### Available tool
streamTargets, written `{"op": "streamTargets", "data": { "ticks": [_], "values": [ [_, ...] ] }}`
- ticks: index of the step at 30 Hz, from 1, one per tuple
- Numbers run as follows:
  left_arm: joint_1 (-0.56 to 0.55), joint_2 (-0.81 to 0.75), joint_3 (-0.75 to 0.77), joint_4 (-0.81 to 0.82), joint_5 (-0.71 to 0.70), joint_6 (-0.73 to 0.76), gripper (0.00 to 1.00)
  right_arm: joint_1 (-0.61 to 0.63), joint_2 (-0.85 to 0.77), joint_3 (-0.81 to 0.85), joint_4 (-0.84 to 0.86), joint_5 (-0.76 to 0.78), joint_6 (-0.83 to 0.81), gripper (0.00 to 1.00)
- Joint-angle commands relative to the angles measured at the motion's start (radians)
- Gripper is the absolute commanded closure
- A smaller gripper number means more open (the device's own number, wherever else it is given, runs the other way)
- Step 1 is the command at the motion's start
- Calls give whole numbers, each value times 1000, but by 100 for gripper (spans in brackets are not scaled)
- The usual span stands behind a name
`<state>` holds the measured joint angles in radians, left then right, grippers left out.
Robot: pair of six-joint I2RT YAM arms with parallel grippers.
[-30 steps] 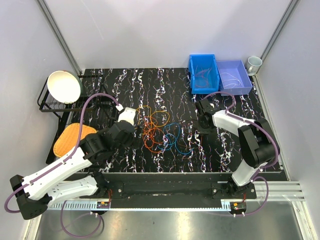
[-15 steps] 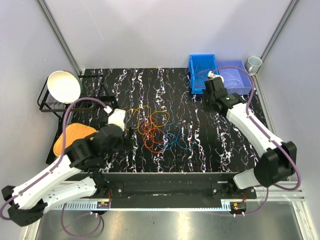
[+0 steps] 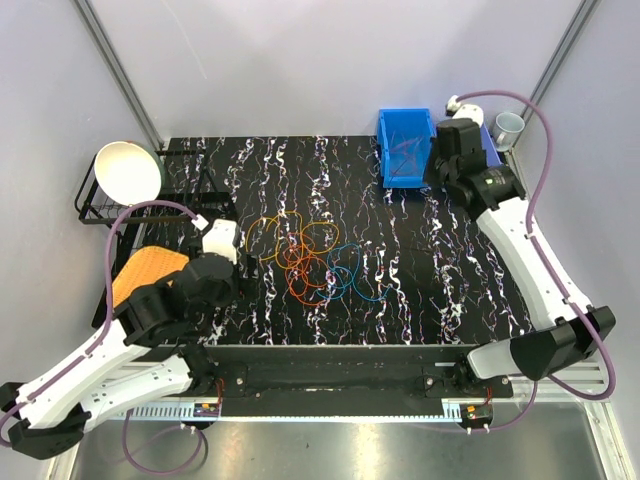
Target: Untangle the cables
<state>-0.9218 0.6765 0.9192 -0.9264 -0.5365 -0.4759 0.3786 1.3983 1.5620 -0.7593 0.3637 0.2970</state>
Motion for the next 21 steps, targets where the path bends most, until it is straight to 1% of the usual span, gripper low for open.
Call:
{"op": "streamTargets", "data": {
  "ticks": [1,7,9,12,13,15,16,19,21],
  "values": [
    [1,0,-3,38,-31,-3,10,-36,33,145,9,63,-47,100],
    [1,-22,-8,43,-36,-3,10,-70,85,259,11,57,-68,100],
    [3,-26,-8,43,-36,-3,10,-73,87,250,9,57,-64,100],
    [3,-26,-9,44,-36,-3,10,-73,64,152,9,40,-33,100],
    [3,-26,-10,44,-36,-3,10,-73,45,73,11,38,-3,100],
    [3,-22,-8,44,-34,-3,10,-78,22,-24,17,17,33,100],
    [1,-20,-8,44,-34,-3,10,-76,-1,-125,34,3,59,100],
    [3,-20,-8,46,-30,-1,10,-96,-31,-271,41,-6,117,100],
    [3,-22,-9,47,-28,0,10,-125,-44,-328,52,-6,134,100]
  ]
}}
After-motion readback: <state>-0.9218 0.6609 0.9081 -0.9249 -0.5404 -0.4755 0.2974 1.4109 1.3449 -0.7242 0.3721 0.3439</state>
